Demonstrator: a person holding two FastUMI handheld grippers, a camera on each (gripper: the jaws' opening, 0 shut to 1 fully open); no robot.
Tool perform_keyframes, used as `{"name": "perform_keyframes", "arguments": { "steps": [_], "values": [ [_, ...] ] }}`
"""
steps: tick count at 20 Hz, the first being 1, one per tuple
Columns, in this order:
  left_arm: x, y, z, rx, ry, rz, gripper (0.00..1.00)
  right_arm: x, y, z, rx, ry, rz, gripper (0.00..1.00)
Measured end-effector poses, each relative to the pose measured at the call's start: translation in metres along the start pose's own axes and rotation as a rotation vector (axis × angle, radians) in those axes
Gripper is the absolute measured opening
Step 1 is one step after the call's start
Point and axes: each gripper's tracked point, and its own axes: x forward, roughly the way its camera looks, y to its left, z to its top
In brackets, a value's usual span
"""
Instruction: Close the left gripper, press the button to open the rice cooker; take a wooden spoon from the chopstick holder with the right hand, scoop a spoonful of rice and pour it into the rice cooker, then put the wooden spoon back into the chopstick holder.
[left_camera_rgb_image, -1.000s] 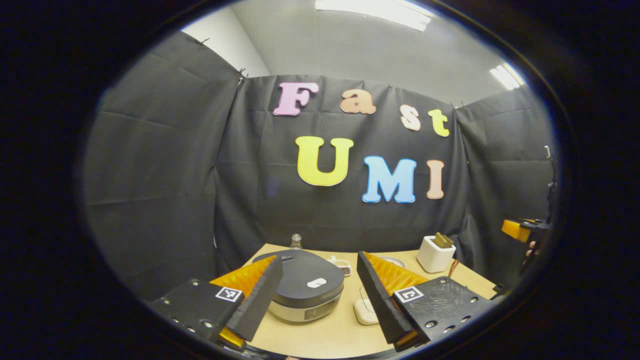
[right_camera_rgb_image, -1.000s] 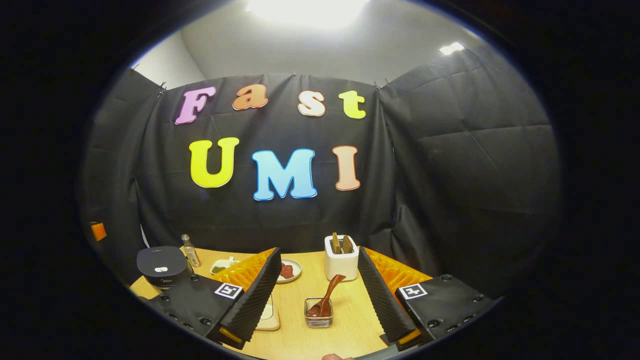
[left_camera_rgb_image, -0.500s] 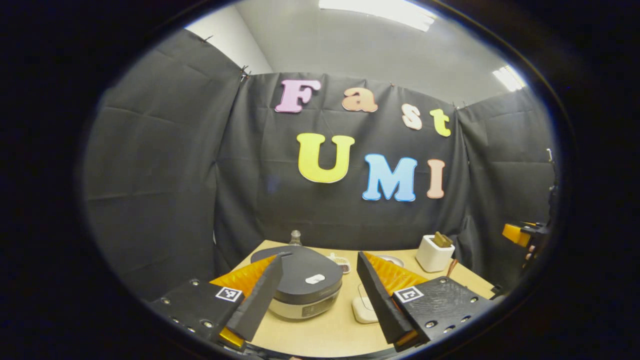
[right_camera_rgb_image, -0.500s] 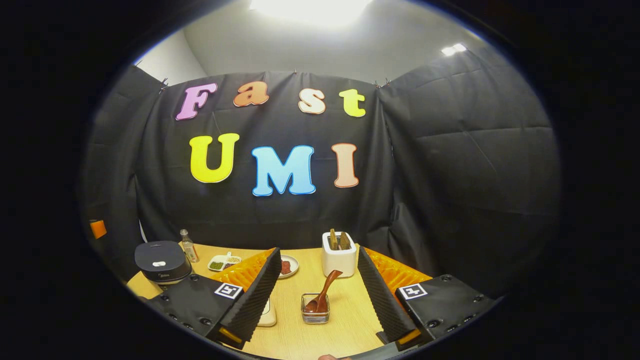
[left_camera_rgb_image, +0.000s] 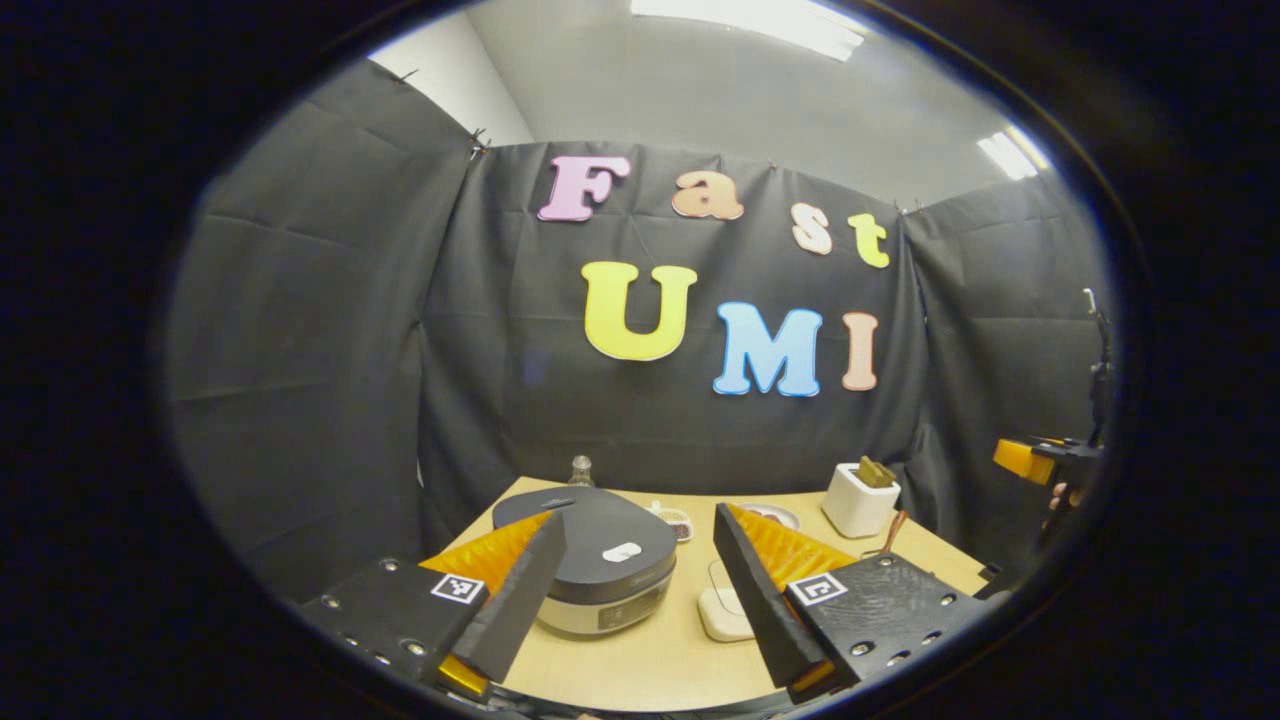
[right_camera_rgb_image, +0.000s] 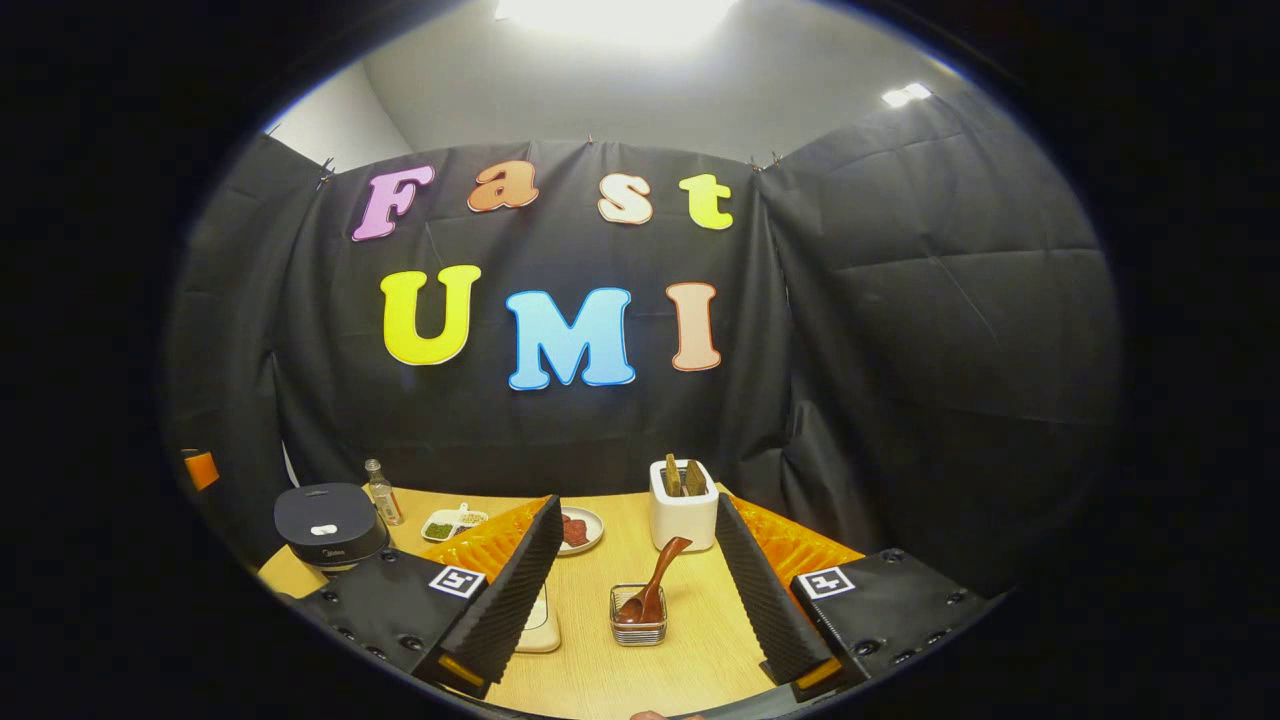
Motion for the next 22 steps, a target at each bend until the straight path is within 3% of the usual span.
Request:
{"name": "perform_keyframes", "arguments": {
  "steps": [3,5,6,8,9,11,15,22],
  "values": [
    [0.001,0.001,-0.001,0.008,0.002,-0.005,0.8,0.0,0.008,-0.001,-0.005,0.005,0.014,0.96],
    [0.0,0.001,-0.003,0.015,0.012,-0.011,0.77,0.001,0.011,0.0,-0.008,0.008,0.021,0.96],
    [0.0,0.009,-0.002,0.024,0.009,0.017,0.64,0.001,0.014,0.0,-0.011,0.008,0.026,0.96],
    [-0.001,-0.001,-0.01,0.028,0.043,-0.028,0.37,0.002,0.02,0.002,-0.017,0.008,0.032,0.98],
    [-0.001,0.007,-0.011,0.048,0.051,-0.005,0.38,0.003,0.023,0.004,-0.016,0.009,0.035,0.98],
    [0.001,0.009,-0.014,0.058,0.072,-0.009,0.06,0.004,0.029,0.005,-0.013,0.01,0.048,0.96],
    [0.008,-0.002,-0.023,0.0,0.146,-0.092,0.0,0.007,0.039,0.007,-0.003,0.03,0.058,0.98],
    [0.067,0.01,-0.035,-0.087,0.283,-0.093,0.01,0.023,0.022,0.002,-0.026,0.037,0.013,0.98]
  ]
}}
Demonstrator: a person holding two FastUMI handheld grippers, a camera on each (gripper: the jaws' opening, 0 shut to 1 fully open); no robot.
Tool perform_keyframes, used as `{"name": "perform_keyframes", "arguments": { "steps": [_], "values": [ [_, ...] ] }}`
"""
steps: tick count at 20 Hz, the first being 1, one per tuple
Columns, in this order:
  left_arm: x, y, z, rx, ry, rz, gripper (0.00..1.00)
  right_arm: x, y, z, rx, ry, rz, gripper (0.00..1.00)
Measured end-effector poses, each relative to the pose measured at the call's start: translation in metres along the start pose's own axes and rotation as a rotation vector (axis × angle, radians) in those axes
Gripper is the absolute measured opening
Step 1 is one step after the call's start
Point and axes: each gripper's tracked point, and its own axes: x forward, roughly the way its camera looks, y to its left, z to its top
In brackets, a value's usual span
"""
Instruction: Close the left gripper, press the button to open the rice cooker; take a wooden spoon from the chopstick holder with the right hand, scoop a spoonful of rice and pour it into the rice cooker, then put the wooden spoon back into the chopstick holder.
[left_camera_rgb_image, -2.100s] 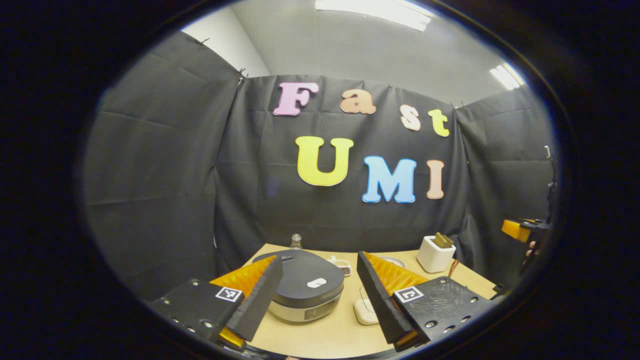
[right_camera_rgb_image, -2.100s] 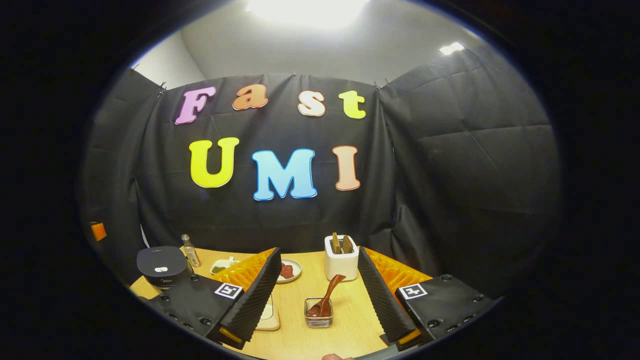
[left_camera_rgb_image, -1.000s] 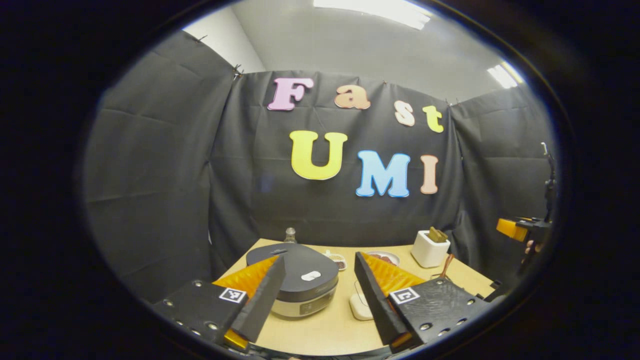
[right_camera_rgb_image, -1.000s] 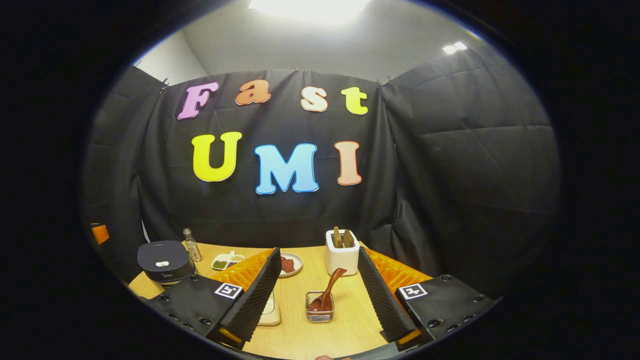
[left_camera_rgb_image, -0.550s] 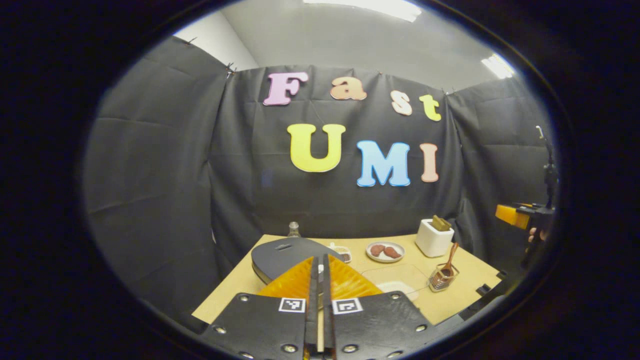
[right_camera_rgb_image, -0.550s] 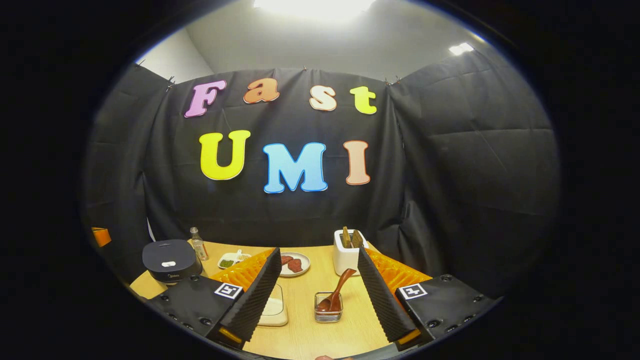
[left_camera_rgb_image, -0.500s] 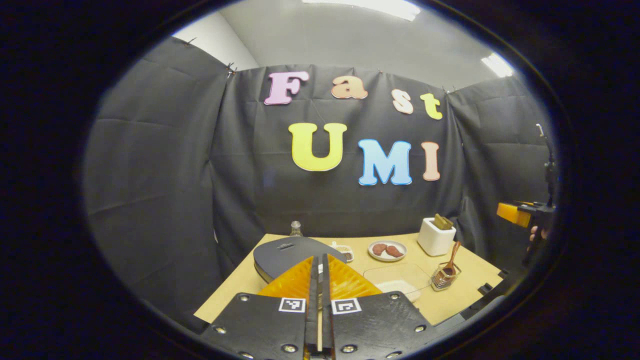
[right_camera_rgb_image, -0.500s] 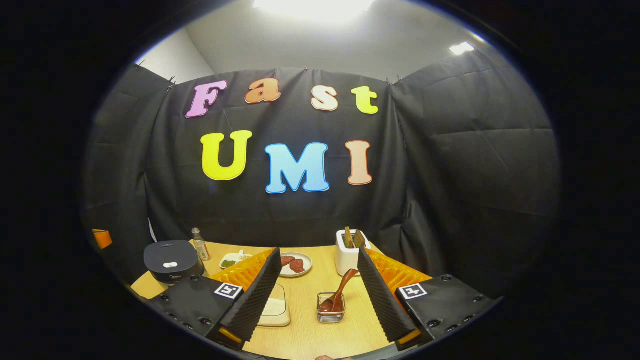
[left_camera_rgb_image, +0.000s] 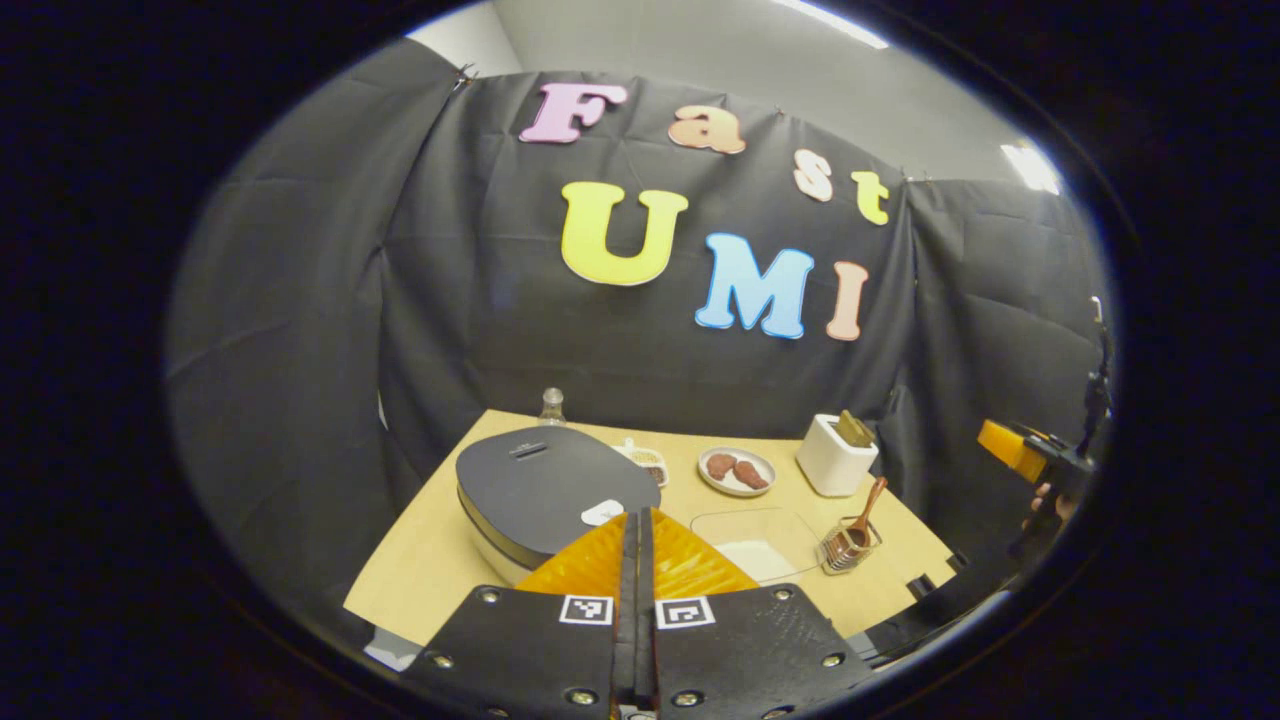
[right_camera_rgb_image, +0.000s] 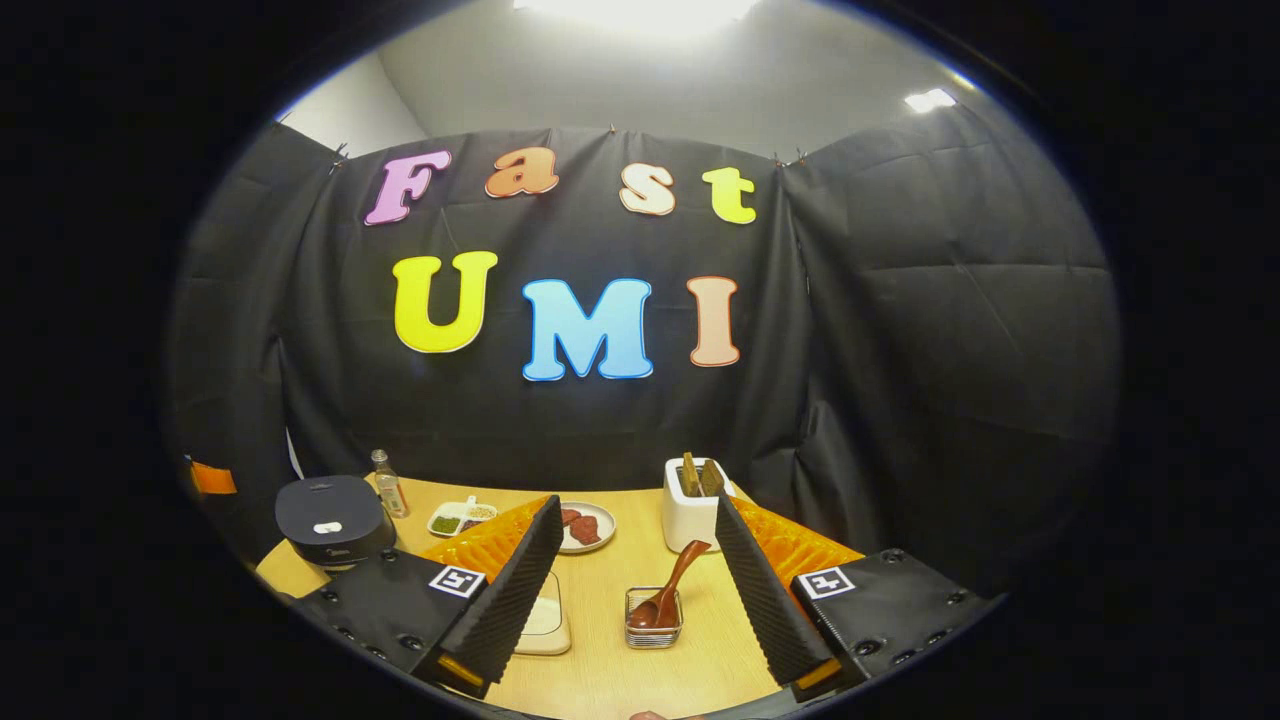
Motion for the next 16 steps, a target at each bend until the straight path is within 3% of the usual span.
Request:
{"name": "perform_keyframes", "arguments": {
  "steps": [7,11,12,13,14,16],
  "values": [
    [0.075,0.023,-0.011,-0.023,0.175,0.042,0.01,0.034,-0.012,-0.026,0.057,0.055,-0.011,0.98],
    [0.119,0.037,-0.023,-0.064,0.248,0.098,0.01,0.051,-0.004,-0.037,0.071,0.086,0.034,0.96],
    [0.129,0.041,-0.025,-0.074,0.25,0.115,0.05,0.056,-0.003,-0.036,0.076,0.083,0.038,0.93],
    [0.136,0.039,-0.029,-0.082,0.265,0.111,0.0,0.062,-0.003,-0.033,0.085,0.083,0.043,0.92],
    [0.142,0.038,-0.033,-0.08,0.286,0.113,0.01,0.066,0.001,-0.034,0.096,0.08,0.056,0.96],
    [0.157,0.037,-0.041,-0.069,0.321,0.112,0.01,0.074,0.007,-0.035,0.104,0.08,0.078,0.93]
  ]
}}
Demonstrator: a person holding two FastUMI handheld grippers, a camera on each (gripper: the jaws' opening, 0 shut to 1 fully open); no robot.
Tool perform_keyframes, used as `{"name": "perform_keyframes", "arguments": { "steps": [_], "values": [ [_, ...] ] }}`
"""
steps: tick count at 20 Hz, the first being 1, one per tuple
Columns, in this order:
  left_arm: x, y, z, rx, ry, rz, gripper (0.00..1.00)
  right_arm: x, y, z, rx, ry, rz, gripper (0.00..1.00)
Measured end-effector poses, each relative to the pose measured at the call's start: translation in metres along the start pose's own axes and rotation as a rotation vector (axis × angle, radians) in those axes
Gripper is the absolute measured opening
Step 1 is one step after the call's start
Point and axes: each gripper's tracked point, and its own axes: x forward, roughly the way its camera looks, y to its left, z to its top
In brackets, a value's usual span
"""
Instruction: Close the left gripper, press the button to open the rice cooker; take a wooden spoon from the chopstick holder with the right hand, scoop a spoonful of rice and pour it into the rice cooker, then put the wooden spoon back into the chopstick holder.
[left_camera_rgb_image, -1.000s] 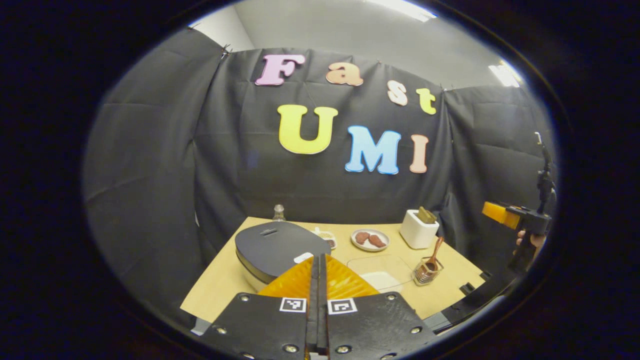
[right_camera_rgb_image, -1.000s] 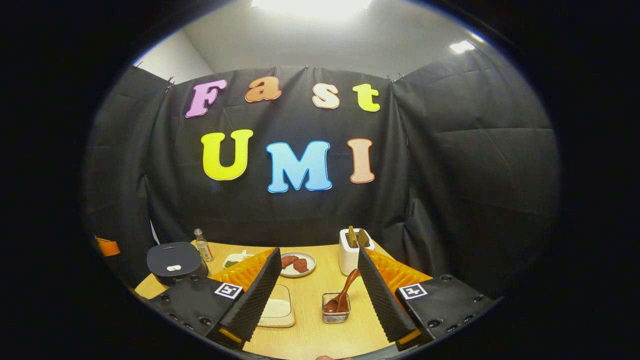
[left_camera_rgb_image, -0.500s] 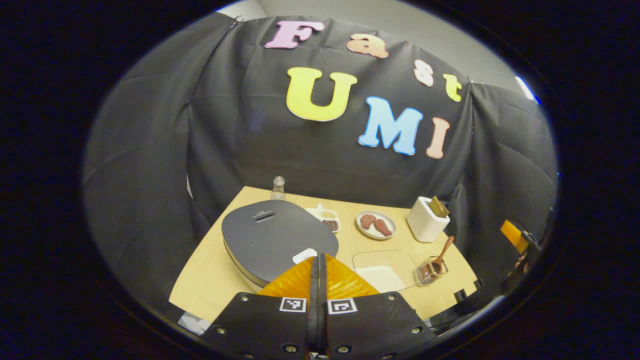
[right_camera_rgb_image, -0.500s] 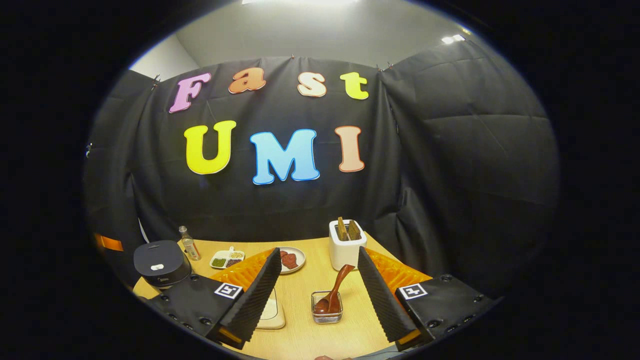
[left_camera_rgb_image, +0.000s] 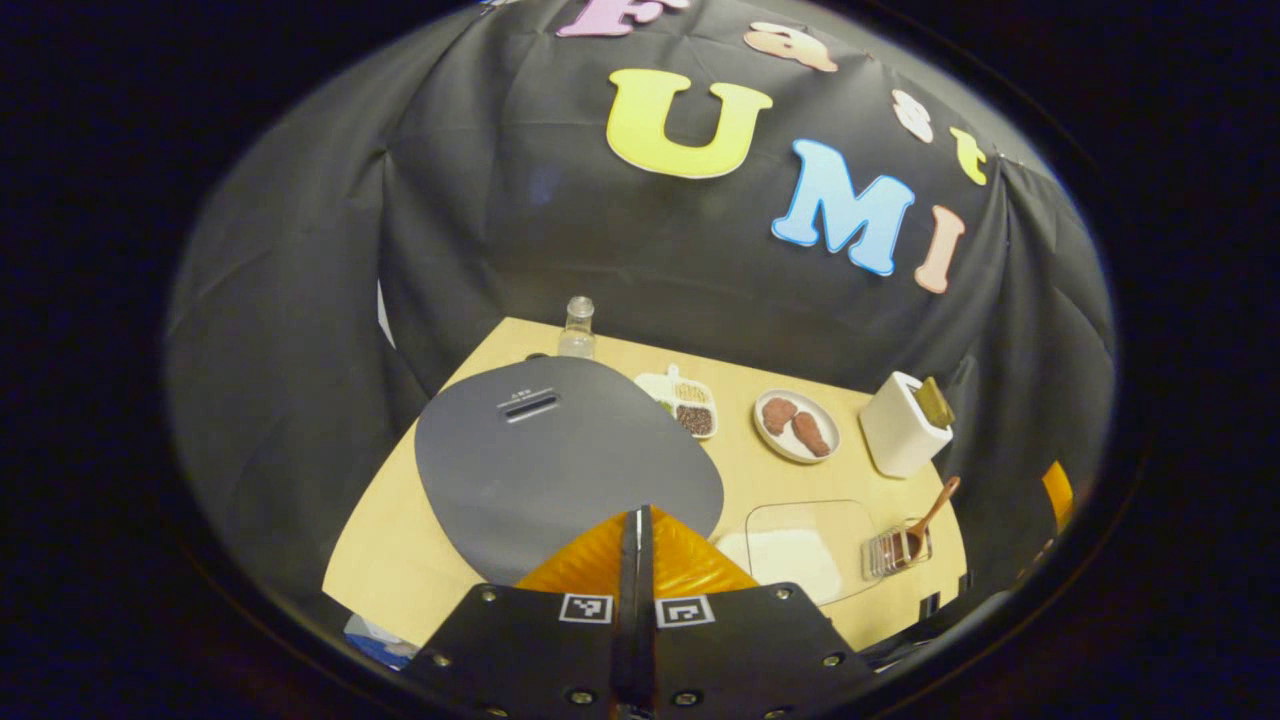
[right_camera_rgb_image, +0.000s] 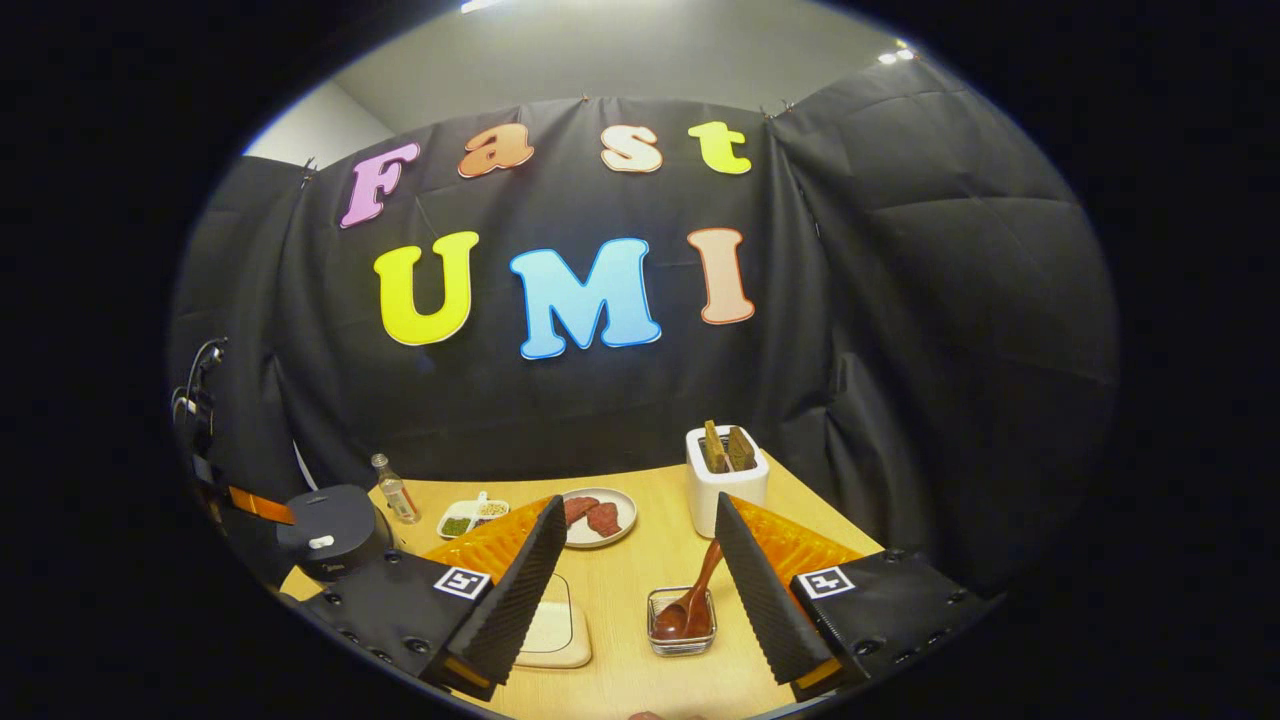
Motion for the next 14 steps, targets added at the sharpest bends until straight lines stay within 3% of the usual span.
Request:
{"name": "perform_keyframes", "arguments": {
  "steps": [13,14],
  "values": [
    [0.038,0.003,-0.025,-0.014,0.126,0.008,0.02,0.036,-0.005,-0.006,0.028,0.03,0.013,0.93],
    [0.04,0.003,-0.027,-0.016,0.136,0.009,0.02,0.038,-0.004,-0.008,0.033,0.036,0.013,0.97]
  ]
}}
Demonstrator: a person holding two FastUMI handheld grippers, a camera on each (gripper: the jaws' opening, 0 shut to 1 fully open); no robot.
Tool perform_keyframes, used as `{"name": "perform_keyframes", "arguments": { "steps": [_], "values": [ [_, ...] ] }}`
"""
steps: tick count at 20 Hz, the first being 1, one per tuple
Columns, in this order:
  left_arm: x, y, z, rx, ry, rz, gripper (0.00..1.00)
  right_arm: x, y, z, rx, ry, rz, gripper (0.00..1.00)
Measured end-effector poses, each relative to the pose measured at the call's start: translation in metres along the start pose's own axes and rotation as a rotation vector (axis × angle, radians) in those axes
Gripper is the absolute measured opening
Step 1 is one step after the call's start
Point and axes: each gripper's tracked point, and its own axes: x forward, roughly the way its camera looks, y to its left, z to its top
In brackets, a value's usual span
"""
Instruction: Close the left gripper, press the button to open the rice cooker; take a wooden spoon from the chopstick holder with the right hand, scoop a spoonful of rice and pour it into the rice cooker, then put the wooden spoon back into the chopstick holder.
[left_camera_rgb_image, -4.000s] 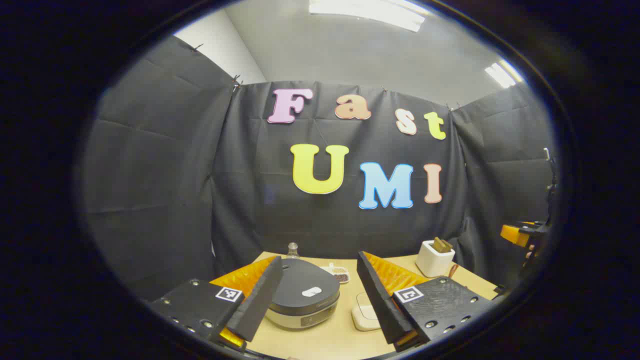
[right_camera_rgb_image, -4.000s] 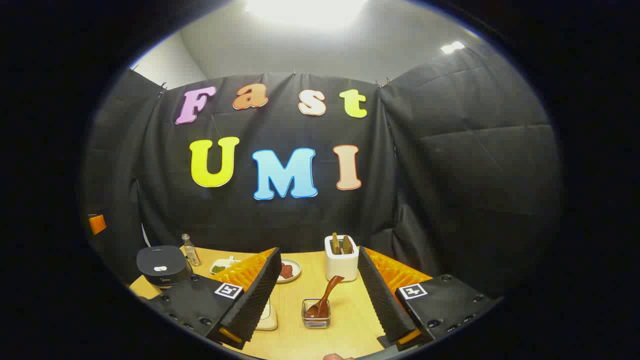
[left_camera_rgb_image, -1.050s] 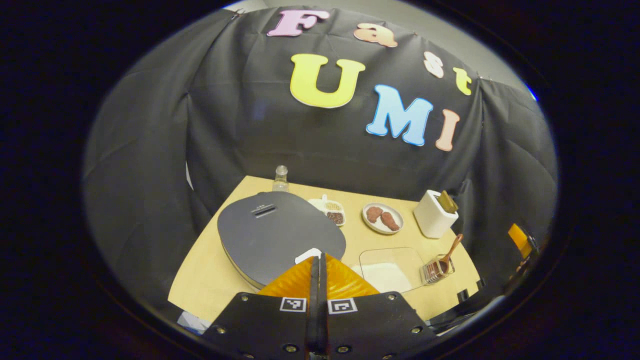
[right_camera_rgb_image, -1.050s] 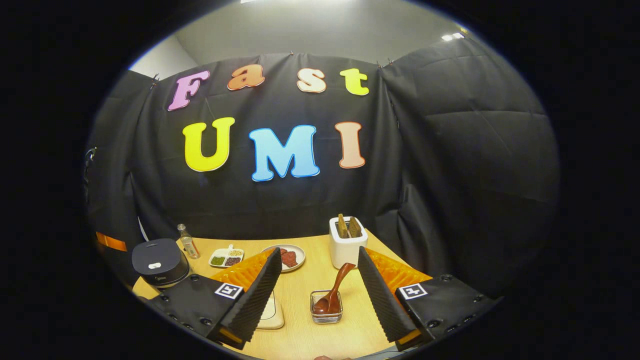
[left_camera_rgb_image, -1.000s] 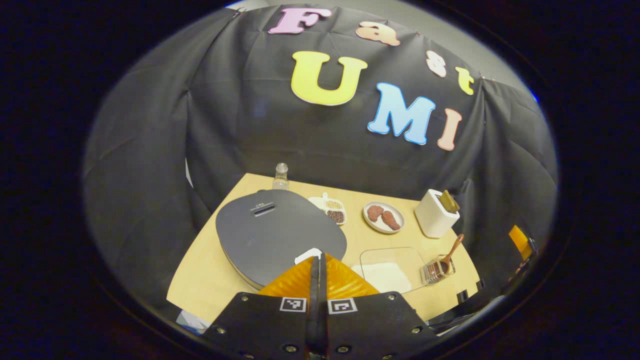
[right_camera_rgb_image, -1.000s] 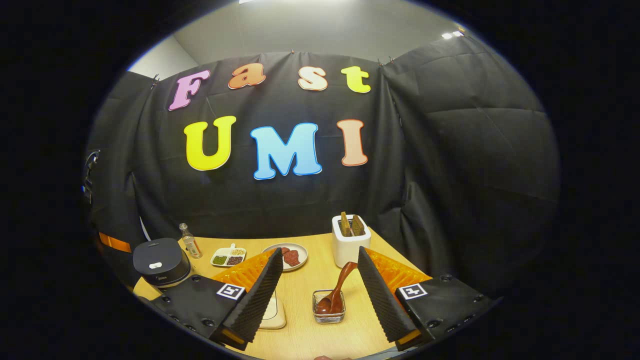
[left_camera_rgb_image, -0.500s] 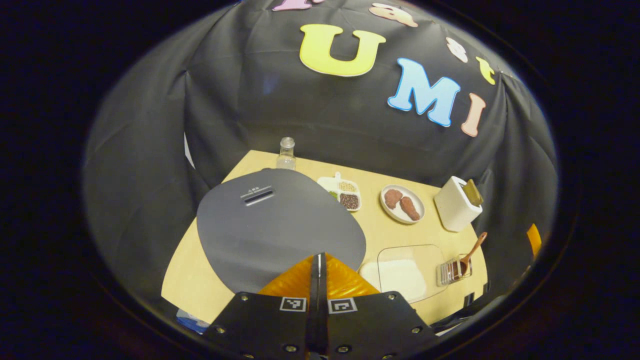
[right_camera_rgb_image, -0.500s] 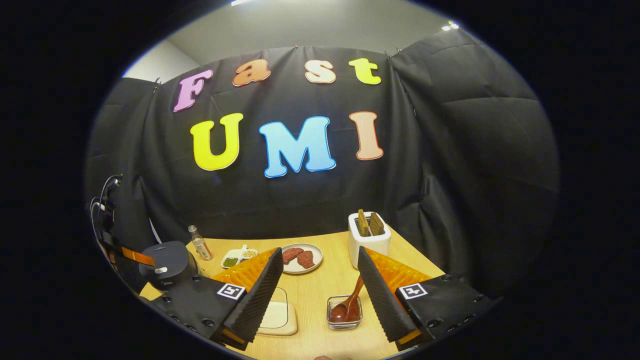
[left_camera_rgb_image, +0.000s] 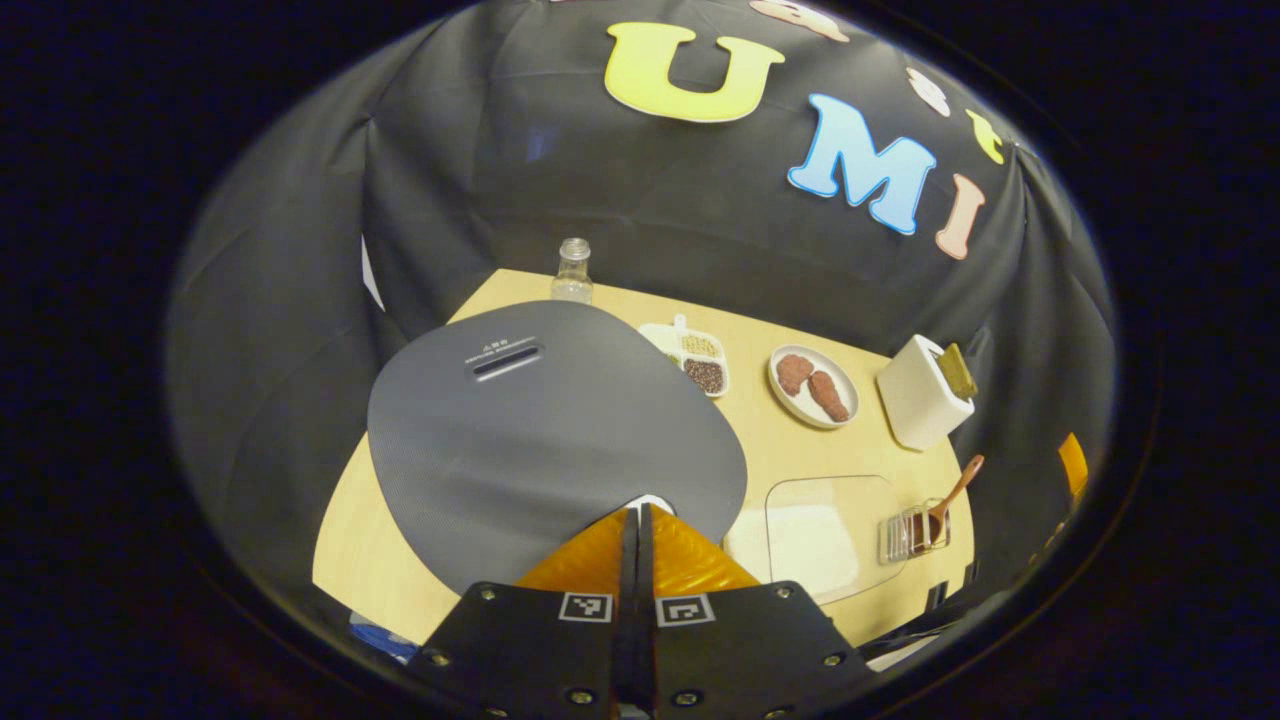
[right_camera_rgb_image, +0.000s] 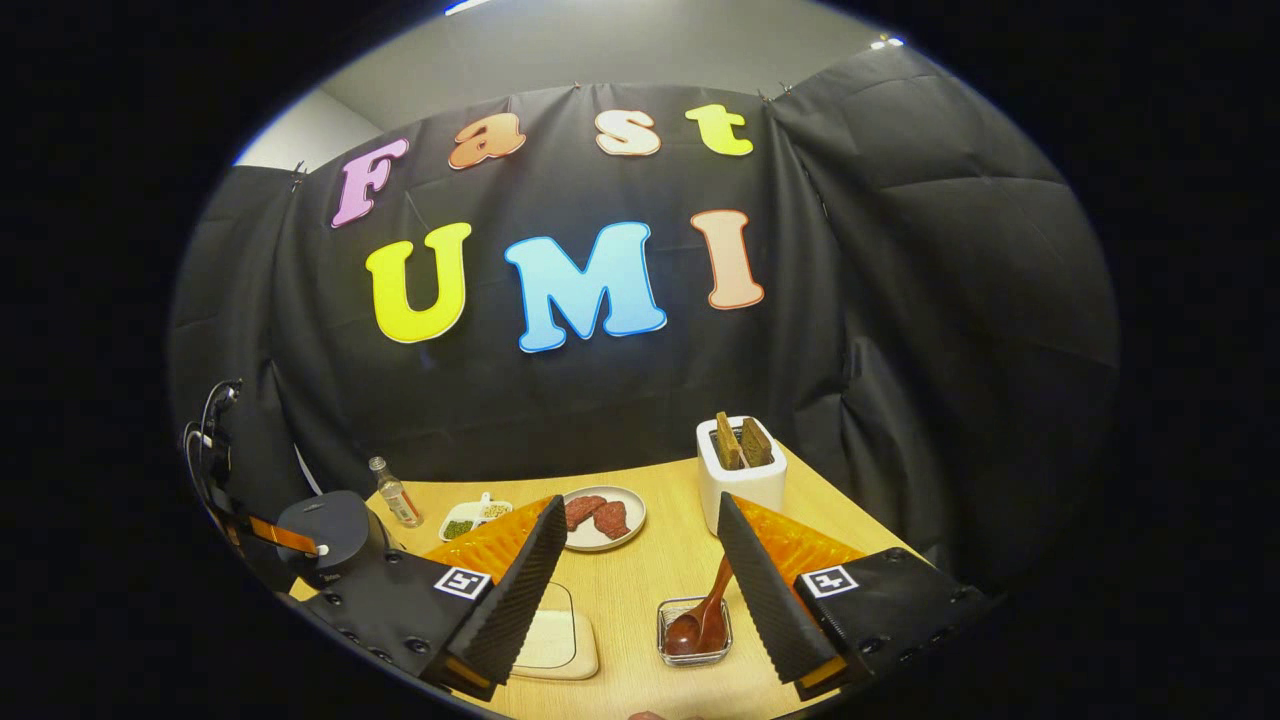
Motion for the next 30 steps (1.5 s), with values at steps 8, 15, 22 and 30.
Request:
{"name": "perform_keyframes", "arguments": {
  "steps": [8,15,22,30],
  "values": [
    [0.001,0.002,-0.008,0.018,0.03,-0.009,0.02,-0.003,0.009,-0.006,-0.01,0.013,0.015,0.98],
    [-0.001,0.0,-0.007,0.095,-0.022,0.024,0.02,-0.026,0.01,-0.015,-0.014,0.028,0.009,0.97],
    [-0.042,-0.006,0.033,0.274,-0.277,0.138,0.02,-0.075,-0.007,-0.031,-0.059,0.043,-0.05,0.97],
    [-0.152,-0.045,0.025,0.297,-0.491,0.051,0.01,-0.108,-0.029,-0.036,-0.072,0.062,-0.138,0.93]
  ]
}}
